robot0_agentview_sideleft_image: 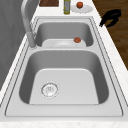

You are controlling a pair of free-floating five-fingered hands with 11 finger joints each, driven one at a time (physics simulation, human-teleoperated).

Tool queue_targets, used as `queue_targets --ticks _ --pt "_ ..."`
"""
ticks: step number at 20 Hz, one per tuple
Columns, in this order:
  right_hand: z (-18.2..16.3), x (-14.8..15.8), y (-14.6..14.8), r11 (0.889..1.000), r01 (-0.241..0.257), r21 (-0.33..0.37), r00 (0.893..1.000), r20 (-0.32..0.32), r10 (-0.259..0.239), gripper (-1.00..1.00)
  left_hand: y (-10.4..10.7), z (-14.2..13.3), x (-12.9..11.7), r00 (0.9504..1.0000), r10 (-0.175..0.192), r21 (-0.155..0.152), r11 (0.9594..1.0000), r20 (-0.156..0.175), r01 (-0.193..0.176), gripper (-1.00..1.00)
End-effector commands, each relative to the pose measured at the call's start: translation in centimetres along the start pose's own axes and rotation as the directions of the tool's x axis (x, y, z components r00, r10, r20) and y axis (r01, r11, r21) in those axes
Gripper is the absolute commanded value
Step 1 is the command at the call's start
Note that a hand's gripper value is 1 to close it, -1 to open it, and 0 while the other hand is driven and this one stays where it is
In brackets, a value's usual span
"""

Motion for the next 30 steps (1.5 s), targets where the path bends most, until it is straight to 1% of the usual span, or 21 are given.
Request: queue_targets --ticks 1,7,10,14,16,20,24,27,30 --pt "0.0 0.0 0.0 1.0 0.0 0.0 1.0 0.0 0.0 0.0 2.6 -1.2 0.8 0.9982 -0.037 -0.025 0.9989 0.047 0.039 -1.0" --pt "0.0 0.0 0.0 1.0 0.0 0.0 1.0 0.0 0.0 0.0 6.5 -3.0 1.9 0.998 -0.028 -0.026 0.9992 0.057 0.03 -1.0" --pt "0.0 0.0 0.0 1.0 0.0 0.0 1.0 0.0 0.0 0.0 8.2 -3.8 2.4 0.9977 -0.035 -0.026 0.999 0.058 0.037 -1.0" --pt "0.0 0.0 0.0 1.0 0.0 0.0 1.0 0.0 0.0 0.0 10.0 -4.9 2.9 0.9981 -0.036 -0.027 0.9989 0.05 0.038 -1.0" --pt "0.0 0.0 0.0 1.0 0.0 0.0 1.0 0.0 0.0 0.0 11.0 -5.5 3.2 0.9979 -0.044 -0.024 0.9987 0.048 0.045 -1.0" --pt "0.0 0.0 0.0 1.0 0.0 0.0 1.0 0.0 0.0 0.0 13.6 -6.7 4.1 0.9975 -0.052 -0.021 0.9983 0.047 0.053 -1.0" --pt "0.0 0.0 0.0 1.0 0.0 0.0 1.0 0.0 0.0 0.0 16.4 -8.0 5.3 0.9973 -0.053 -0.021 0.9983 0.051 0.054 -1.0" --pt "0.0 0.0 0.0 1.0 0.0 0.0 1.0 0.0 0.0 0.0 18.6 -9.1 6.0 0.9972 -0.049 -0.02 0.9986 0.057 0.05 -1.0" --pt "0.0 0.0 0.0 1.0 0.0 0.0 1.0 0.0 0.0 0.0 20.3 -10.2 6.4 0.9973 -0.029 -0.023 0.9993 0.067 0.031 -1.0"
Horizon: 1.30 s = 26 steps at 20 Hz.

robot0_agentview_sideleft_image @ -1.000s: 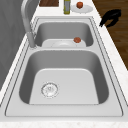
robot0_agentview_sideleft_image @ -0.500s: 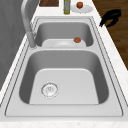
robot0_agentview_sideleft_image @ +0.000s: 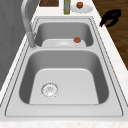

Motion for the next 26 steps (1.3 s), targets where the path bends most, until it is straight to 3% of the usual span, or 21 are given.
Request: queue_targets --ticks 1,7,11,14,26 --pt "0.0 0.0 0.0 1.0 0.0 0.0 1.0 0.0 0.0 0.0 2.3 -1.5 0.4 0.9985 -0.004 -0.032 0.9995 0.054 0.006 -1.0" --pt "0.0 0.0 0.0 1.0 0.0 0.0 1.0 0.0 0.0 0.0 5.9 -4.1 -0.1 0.9994 0.002 -0.036 0.9994 0.035 -0.001 -1.0" --pt "0.0 0.0 0.0 1.0 0.0 0.0 1.0 0.0 0.0 0.0 8.0 -6.1 -0.8 1.0 0.004 -0.045 0.999 0.006 -0.004 -1.0" --pt "0.0 0.0 0.0 1.0 0.0 0.0 1.0 0.0 0.0 0.0 9.4 -7.5 -1.0 0.9999 0.006 -0.044 0.999 0.015 -0.005 -1.0" --pt "0.0 0.0 0.0 1.0 0.0 0.0 1.0 0.0 0.0 0.0 10.7 -14.2 -2.9 0.9994 -0.006 -0.038 0.9992 0.035 0.007 -1.0"
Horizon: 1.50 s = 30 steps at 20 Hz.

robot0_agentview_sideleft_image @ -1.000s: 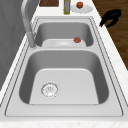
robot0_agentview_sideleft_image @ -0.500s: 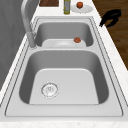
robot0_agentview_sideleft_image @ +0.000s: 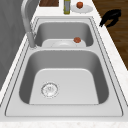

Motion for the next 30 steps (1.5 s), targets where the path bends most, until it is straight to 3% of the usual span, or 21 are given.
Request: queue_targets --ticks 1,6,14,16,18,23,26,28,30 --pt "0.0 0.0 0.0 1.0 0.0 0.0 1.0 0.0 0.0 0.0 0.0 -2.0 -1.1 0.999 -0.011 -0.029 0.9995 0.043 0.012 -1.0" --pt "0.0 0.0 0.0 1.0 0.0 0.0 1.0 0.0 0.0 0.0 -0.5 -3.3 -1.2 0.9933 -0.001 -0.03 0.9995 0.116 0.005 -1.0" --pt "0.0 0.0 0.0 1.0 0.0 0.0 1.0 0.0 0.0 0.0 -1.4 -4.9 -1.6 0.9818 0.001 -0.028 0.9996 0.19 0.004 -1.0" --pt "0.0 0.0 0.0 1.0 0.0 0.0 1.0 0.0 0.0 0.0 -1.4 -5.3 -2.4 0.9827 0.001 -0.021 0.9998 0.185 0.003 -1.0" --pt "0.0 0.0 0.0 1.0 0.0 0.0 1.0 0.0 0.0 0.0 -1.3 -5.7 -3.9 0.9879 0.003 -0.01 0.9999 0.155 -0.002 -1.0" --pt "0.0 0.0 0.0 1.0 0.0 0.0 1.0 0.0 0.0 0.0 -1.4 -6.4 -6.0 0.986 0.005 -0.013 0.9999 0.167 -0.003 -1.0" --pt "0.0 0.0 0.0 1.0 0.0 0.0 1.0 0.0 0.0 0.0 -1.7 -6.5 -8.1 0.9896 0.006 -0.018 0.9998 0.144 -0.004 -1.0" --pt "0.0 0.0 0.0 1.0 0.0 0.0 1.0 0.0 0.0 0.0 -2.4 -6.6 -9.6 0.9903 0.019 -0.013 0.9998 0.137 -0.017 -1.0" --pt "0.0 0.0 0.0 1.0 0.0 0.0 1.0 0.0 0.0 0.0 -3.4 -6.7 -10.6 0.9888 0.058 0.002 0.9983 0.138 -0.059 -1.0"
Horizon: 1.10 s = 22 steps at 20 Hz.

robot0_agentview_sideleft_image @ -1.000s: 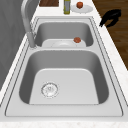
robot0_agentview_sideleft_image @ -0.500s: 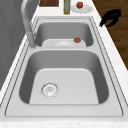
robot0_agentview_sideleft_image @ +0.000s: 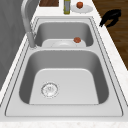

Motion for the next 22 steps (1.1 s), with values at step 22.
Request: queue_targets --ticks 22 --pt "0.0 0.0 0.0 1.0 0.0 0.0 1.0 0.0 0.0 0.0 -2.7 -0.3 -17.8 0.9813 0.192 0.035 0.9807 -0.003 -0.192 -1.0"
